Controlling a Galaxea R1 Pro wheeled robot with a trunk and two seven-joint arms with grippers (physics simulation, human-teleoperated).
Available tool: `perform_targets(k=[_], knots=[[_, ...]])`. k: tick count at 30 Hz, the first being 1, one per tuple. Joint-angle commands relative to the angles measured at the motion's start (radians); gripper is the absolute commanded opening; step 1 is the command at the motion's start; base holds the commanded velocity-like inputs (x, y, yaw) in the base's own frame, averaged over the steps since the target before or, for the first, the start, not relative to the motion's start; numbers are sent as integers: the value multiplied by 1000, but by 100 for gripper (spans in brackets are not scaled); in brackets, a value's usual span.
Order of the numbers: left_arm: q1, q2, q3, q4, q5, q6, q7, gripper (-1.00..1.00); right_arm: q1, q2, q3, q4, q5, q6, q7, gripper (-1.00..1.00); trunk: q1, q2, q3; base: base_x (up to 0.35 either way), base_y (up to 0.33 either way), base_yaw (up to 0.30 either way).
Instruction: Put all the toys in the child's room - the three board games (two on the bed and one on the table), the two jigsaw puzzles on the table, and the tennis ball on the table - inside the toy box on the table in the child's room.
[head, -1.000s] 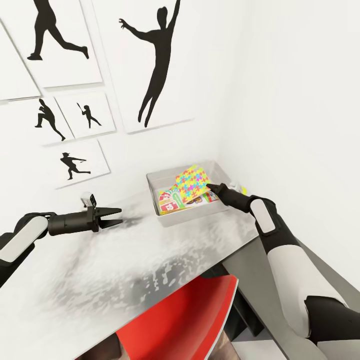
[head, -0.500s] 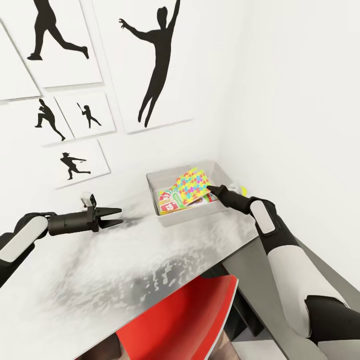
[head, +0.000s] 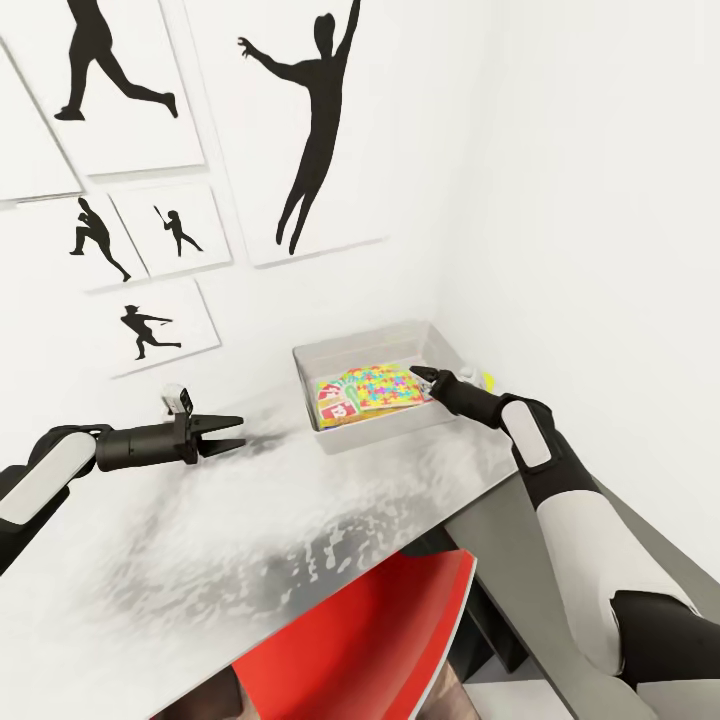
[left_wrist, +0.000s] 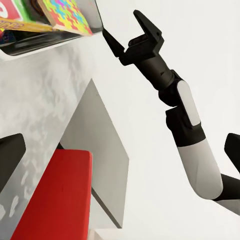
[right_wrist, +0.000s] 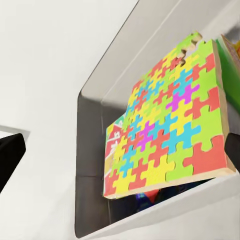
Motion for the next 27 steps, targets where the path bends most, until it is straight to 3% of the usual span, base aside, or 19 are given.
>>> perform_targets(k=[1,17,27], knots=[[-2,1,-2,1,0,2,-4,100,-1,0,-3,0,1,6,3,100,1,-2,-2,0,0,0],[-2,1,-2,1,0,2,-4,100,8,-4,-7,-25,-2,6,18,100,1,-2,-2,0,0,0],[-2,1,-2,1,0,2,-4,100,18,-4,-8,-164,-2,18,9,100,1,-2,-2,0,0,0]])
